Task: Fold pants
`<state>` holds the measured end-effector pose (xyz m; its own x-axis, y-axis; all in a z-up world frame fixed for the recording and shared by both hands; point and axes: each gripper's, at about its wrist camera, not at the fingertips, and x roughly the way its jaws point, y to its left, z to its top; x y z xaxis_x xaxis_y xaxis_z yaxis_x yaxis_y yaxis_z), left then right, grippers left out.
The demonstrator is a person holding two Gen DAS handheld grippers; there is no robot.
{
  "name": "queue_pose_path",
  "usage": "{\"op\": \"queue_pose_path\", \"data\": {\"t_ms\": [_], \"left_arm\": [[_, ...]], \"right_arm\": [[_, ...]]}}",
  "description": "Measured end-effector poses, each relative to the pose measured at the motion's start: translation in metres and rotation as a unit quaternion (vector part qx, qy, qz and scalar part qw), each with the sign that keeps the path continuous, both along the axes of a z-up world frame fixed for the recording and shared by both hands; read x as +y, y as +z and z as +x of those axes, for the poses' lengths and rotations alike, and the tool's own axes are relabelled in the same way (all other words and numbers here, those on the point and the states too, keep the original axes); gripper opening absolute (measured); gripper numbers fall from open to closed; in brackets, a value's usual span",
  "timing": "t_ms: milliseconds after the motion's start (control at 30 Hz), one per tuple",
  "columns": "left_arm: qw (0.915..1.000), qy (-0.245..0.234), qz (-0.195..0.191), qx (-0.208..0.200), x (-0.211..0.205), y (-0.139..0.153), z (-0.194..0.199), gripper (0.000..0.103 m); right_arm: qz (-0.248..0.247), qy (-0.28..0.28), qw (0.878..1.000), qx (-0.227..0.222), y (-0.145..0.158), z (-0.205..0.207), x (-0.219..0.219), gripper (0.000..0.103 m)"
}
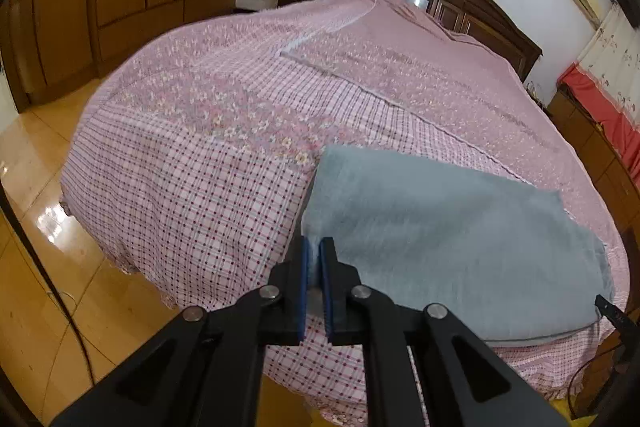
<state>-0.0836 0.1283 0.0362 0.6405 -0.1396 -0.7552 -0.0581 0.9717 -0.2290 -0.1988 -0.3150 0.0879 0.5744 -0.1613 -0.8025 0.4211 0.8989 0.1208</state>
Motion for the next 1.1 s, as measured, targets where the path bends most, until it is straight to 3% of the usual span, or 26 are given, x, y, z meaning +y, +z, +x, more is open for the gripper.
{"op": "queue_pose_path", "data": {"t_ms": [100, 233, 367, 467, 533, 600, 767, 1100], "left_arm": [[0.9994, 0.002, 0.005, 0.035, 0.0, -0.018, 0.01, 0.007], [0.9964, 0.0, 0.038, 0.075, -0.005, -0.047, 0.022, 0.01], [0.9971, 0.0, 0.038, 0.065, -0.001, -0.039, 0.023, 0.01], [0.9987, 0.003, 0.009, 0.049, 0.01, -0.027, 0.025, 0.01], [0.9995, 0.002, -0.014, 0.029, 0.017, -0.013, 0.029, 0.014], [0.9995, -0.001, -0.026, 0.015, 0.019, -0.003, 0.039, 0.024], [0.9977, -0.016, -0.064, -0.014, 0.022, 0.011, 0.065, 0.031], [0.9952, -0.047, -0.085, 0.012, 0.009, -0.012, 0.097, 0.031]], "right_arm": [[0.0, 0.002, 1.0, 0.001, 0.0, 0.0, 0.0, 0.026], [-0.002, 0.004, 1.0, 0.005, 0.001, 0.001, 0.0, 0.026], [-0.01, 0.002, 1.0, 0.01, 0.009, 0.004, 0.006, 0.026], [0.001, 0.022, 1.0, -0.003, 0.018, 0.01, 0.017, 0.026], [0.003, 0.039, 0.999, -0.008, 0.023, 0.017, 0.027, 0.026], [0.004, 0.059, 0.998, -0.01, 0.025, 0.026, 0.038, 0.026], [0.016, 0.091, 0.996, -0.001, 0.019, 0.048, 0.058, 0.026], [0.013, 0.12, 0.992, 0.024, 0.005, 0.068, 0.081, 0.026]]}}
